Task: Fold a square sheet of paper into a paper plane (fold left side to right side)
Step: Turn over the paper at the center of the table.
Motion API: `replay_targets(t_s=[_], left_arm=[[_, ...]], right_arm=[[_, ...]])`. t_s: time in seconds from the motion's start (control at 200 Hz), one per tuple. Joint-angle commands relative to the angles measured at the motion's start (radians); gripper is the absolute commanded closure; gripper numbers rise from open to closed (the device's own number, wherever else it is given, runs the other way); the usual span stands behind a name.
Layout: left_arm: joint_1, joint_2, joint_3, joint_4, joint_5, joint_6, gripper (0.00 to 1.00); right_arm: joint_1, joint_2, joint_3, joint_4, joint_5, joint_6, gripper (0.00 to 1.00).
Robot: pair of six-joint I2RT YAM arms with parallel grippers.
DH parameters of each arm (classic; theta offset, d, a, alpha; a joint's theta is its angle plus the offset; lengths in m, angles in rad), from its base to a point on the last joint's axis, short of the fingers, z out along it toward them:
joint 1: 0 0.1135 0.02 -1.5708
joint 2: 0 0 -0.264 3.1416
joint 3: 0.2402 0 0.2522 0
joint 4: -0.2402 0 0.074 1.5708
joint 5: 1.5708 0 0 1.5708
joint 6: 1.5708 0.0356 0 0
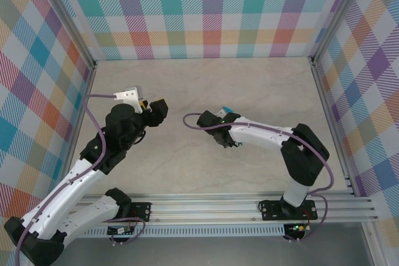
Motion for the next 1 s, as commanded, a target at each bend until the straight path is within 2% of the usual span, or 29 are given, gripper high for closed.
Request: replay_targets(t_s=[0.0,0.15,0.24,0.375,0.495,0.58,0.635,0.7,0.81,0.84,0.915,0.995], left_arm=[[-0.011,-0.016,-0.011,0.002,-0.059,-0.011,0.28],[-0.011,-0.008,-0.009,0.001,-0.056,-0.015,0.28],[-0.011,0.001,-0.007,-0.001,-0.053,-0.016,0.27],[-0.011,0.026,0.006,-0.007,-0.051,-0.014,0.27],[-0.011,0.060,0.011,-0.007,-0.053,-0.029,0.25],[-0.011,0.094,0.009,-0.007,-0.029,-0.060,0.25],[-0.011,0.127,0.010,-0.003,-0.009,-0.075,0.25],[-0.011,0.176,0.010,0.016,0.034,-0.093,0.24],[-0.011,0.302,0.021,0.071,0.164,-0.122,0.24],[-0.011,0.344,0.030,0.091,0.216,-0.130,0.24],[-0.011,0.462,0.059,0.136,0.335,-0.151,0.26],[-0.016,0.590,0.092,0.192,0.443,-0.185,0.29]], right_arm=[[0.024,0.088,0.066,-0.048,0.119,-0.014,0.99],[0.065,0.238,0.147,-0.060,0.122,-0.016,0.97],[0.089,0.306,0.188,-0.070,0.097,0.002,0.92],[0.112,0.318,0.198,-0.063,-0.035,0.011,0.67],[0.115,0.216,0.137,-0.004,-0.204,0.018,0.39],[0.115,0.129,0.091,0.015,-0.268,0.034,0.27],[0.113,0.073,0.064,0.016,-0.289,0.042,0.24],[0.109,-0.002,0.024,0.024,-0.298,0.052,0.16],[0.068,-0.136,-0.055,0.050,-0.346,0.065,0.15],[0.046,-0.170,-0.084,0.065,-0.363,0.069,0.12],[-0.014,-0.274,-0.153,0.109,-0.419,0.067,0.10],[-0.120,-0.378,-0.236,0.173,-0.547,0.072,0.02]])
